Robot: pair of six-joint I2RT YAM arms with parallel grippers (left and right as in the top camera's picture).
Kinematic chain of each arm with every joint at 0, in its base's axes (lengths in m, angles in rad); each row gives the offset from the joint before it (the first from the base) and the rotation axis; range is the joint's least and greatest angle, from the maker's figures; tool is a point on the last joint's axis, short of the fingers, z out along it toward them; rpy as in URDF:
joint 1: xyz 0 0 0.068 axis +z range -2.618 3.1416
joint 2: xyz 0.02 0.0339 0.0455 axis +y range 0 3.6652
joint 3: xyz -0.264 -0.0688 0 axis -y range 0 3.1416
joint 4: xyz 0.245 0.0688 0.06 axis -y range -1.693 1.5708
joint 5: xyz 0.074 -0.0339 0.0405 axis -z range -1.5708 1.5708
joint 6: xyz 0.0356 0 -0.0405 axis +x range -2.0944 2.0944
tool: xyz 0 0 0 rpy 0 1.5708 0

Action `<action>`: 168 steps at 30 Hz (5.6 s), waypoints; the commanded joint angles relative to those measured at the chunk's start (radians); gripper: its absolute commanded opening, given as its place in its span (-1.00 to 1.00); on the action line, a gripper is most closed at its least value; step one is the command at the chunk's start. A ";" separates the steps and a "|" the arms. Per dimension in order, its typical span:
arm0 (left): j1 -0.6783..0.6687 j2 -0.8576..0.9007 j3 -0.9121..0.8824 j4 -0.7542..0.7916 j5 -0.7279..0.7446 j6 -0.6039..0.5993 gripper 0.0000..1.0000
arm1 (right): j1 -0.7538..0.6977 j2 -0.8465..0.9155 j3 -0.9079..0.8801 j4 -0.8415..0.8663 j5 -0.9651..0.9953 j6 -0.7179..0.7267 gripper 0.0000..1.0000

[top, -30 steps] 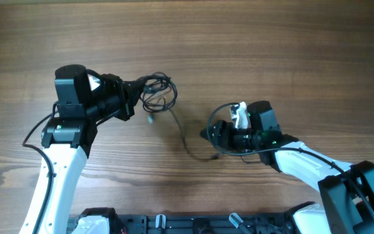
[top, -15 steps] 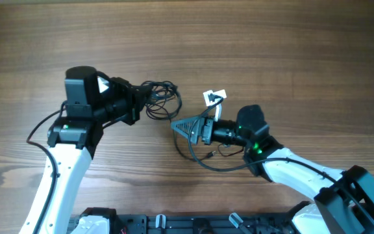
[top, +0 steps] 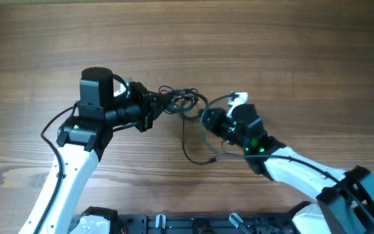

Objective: Untangle cables

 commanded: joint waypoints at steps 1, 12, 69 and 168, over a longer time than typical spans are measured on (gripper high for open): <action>0.009 -0.041 0.017 0.007 0.121 0.183 -0.92 | -0.106 -0.072 0.001 -0.117 0.077 -0.093 -0.85; 0.032 -0.061 0.017 -0.050 0.084 0.782 -0.92 | -0.345 -0.415 0.001 -0.531 0.090 -0.398 -0.86; -0.080 -0.061 0.017 -0.147 0.245 1.195 -0.92 | -0.068 -0.200 0.001 -0.028 -0.695 -0.407 -0.91; -0.003 -0.011 0.017 -0.259 -0.251 0.048 -0.92 | 0.164 -0.189 0.001 -0.238 -0.067 -0.183 0.99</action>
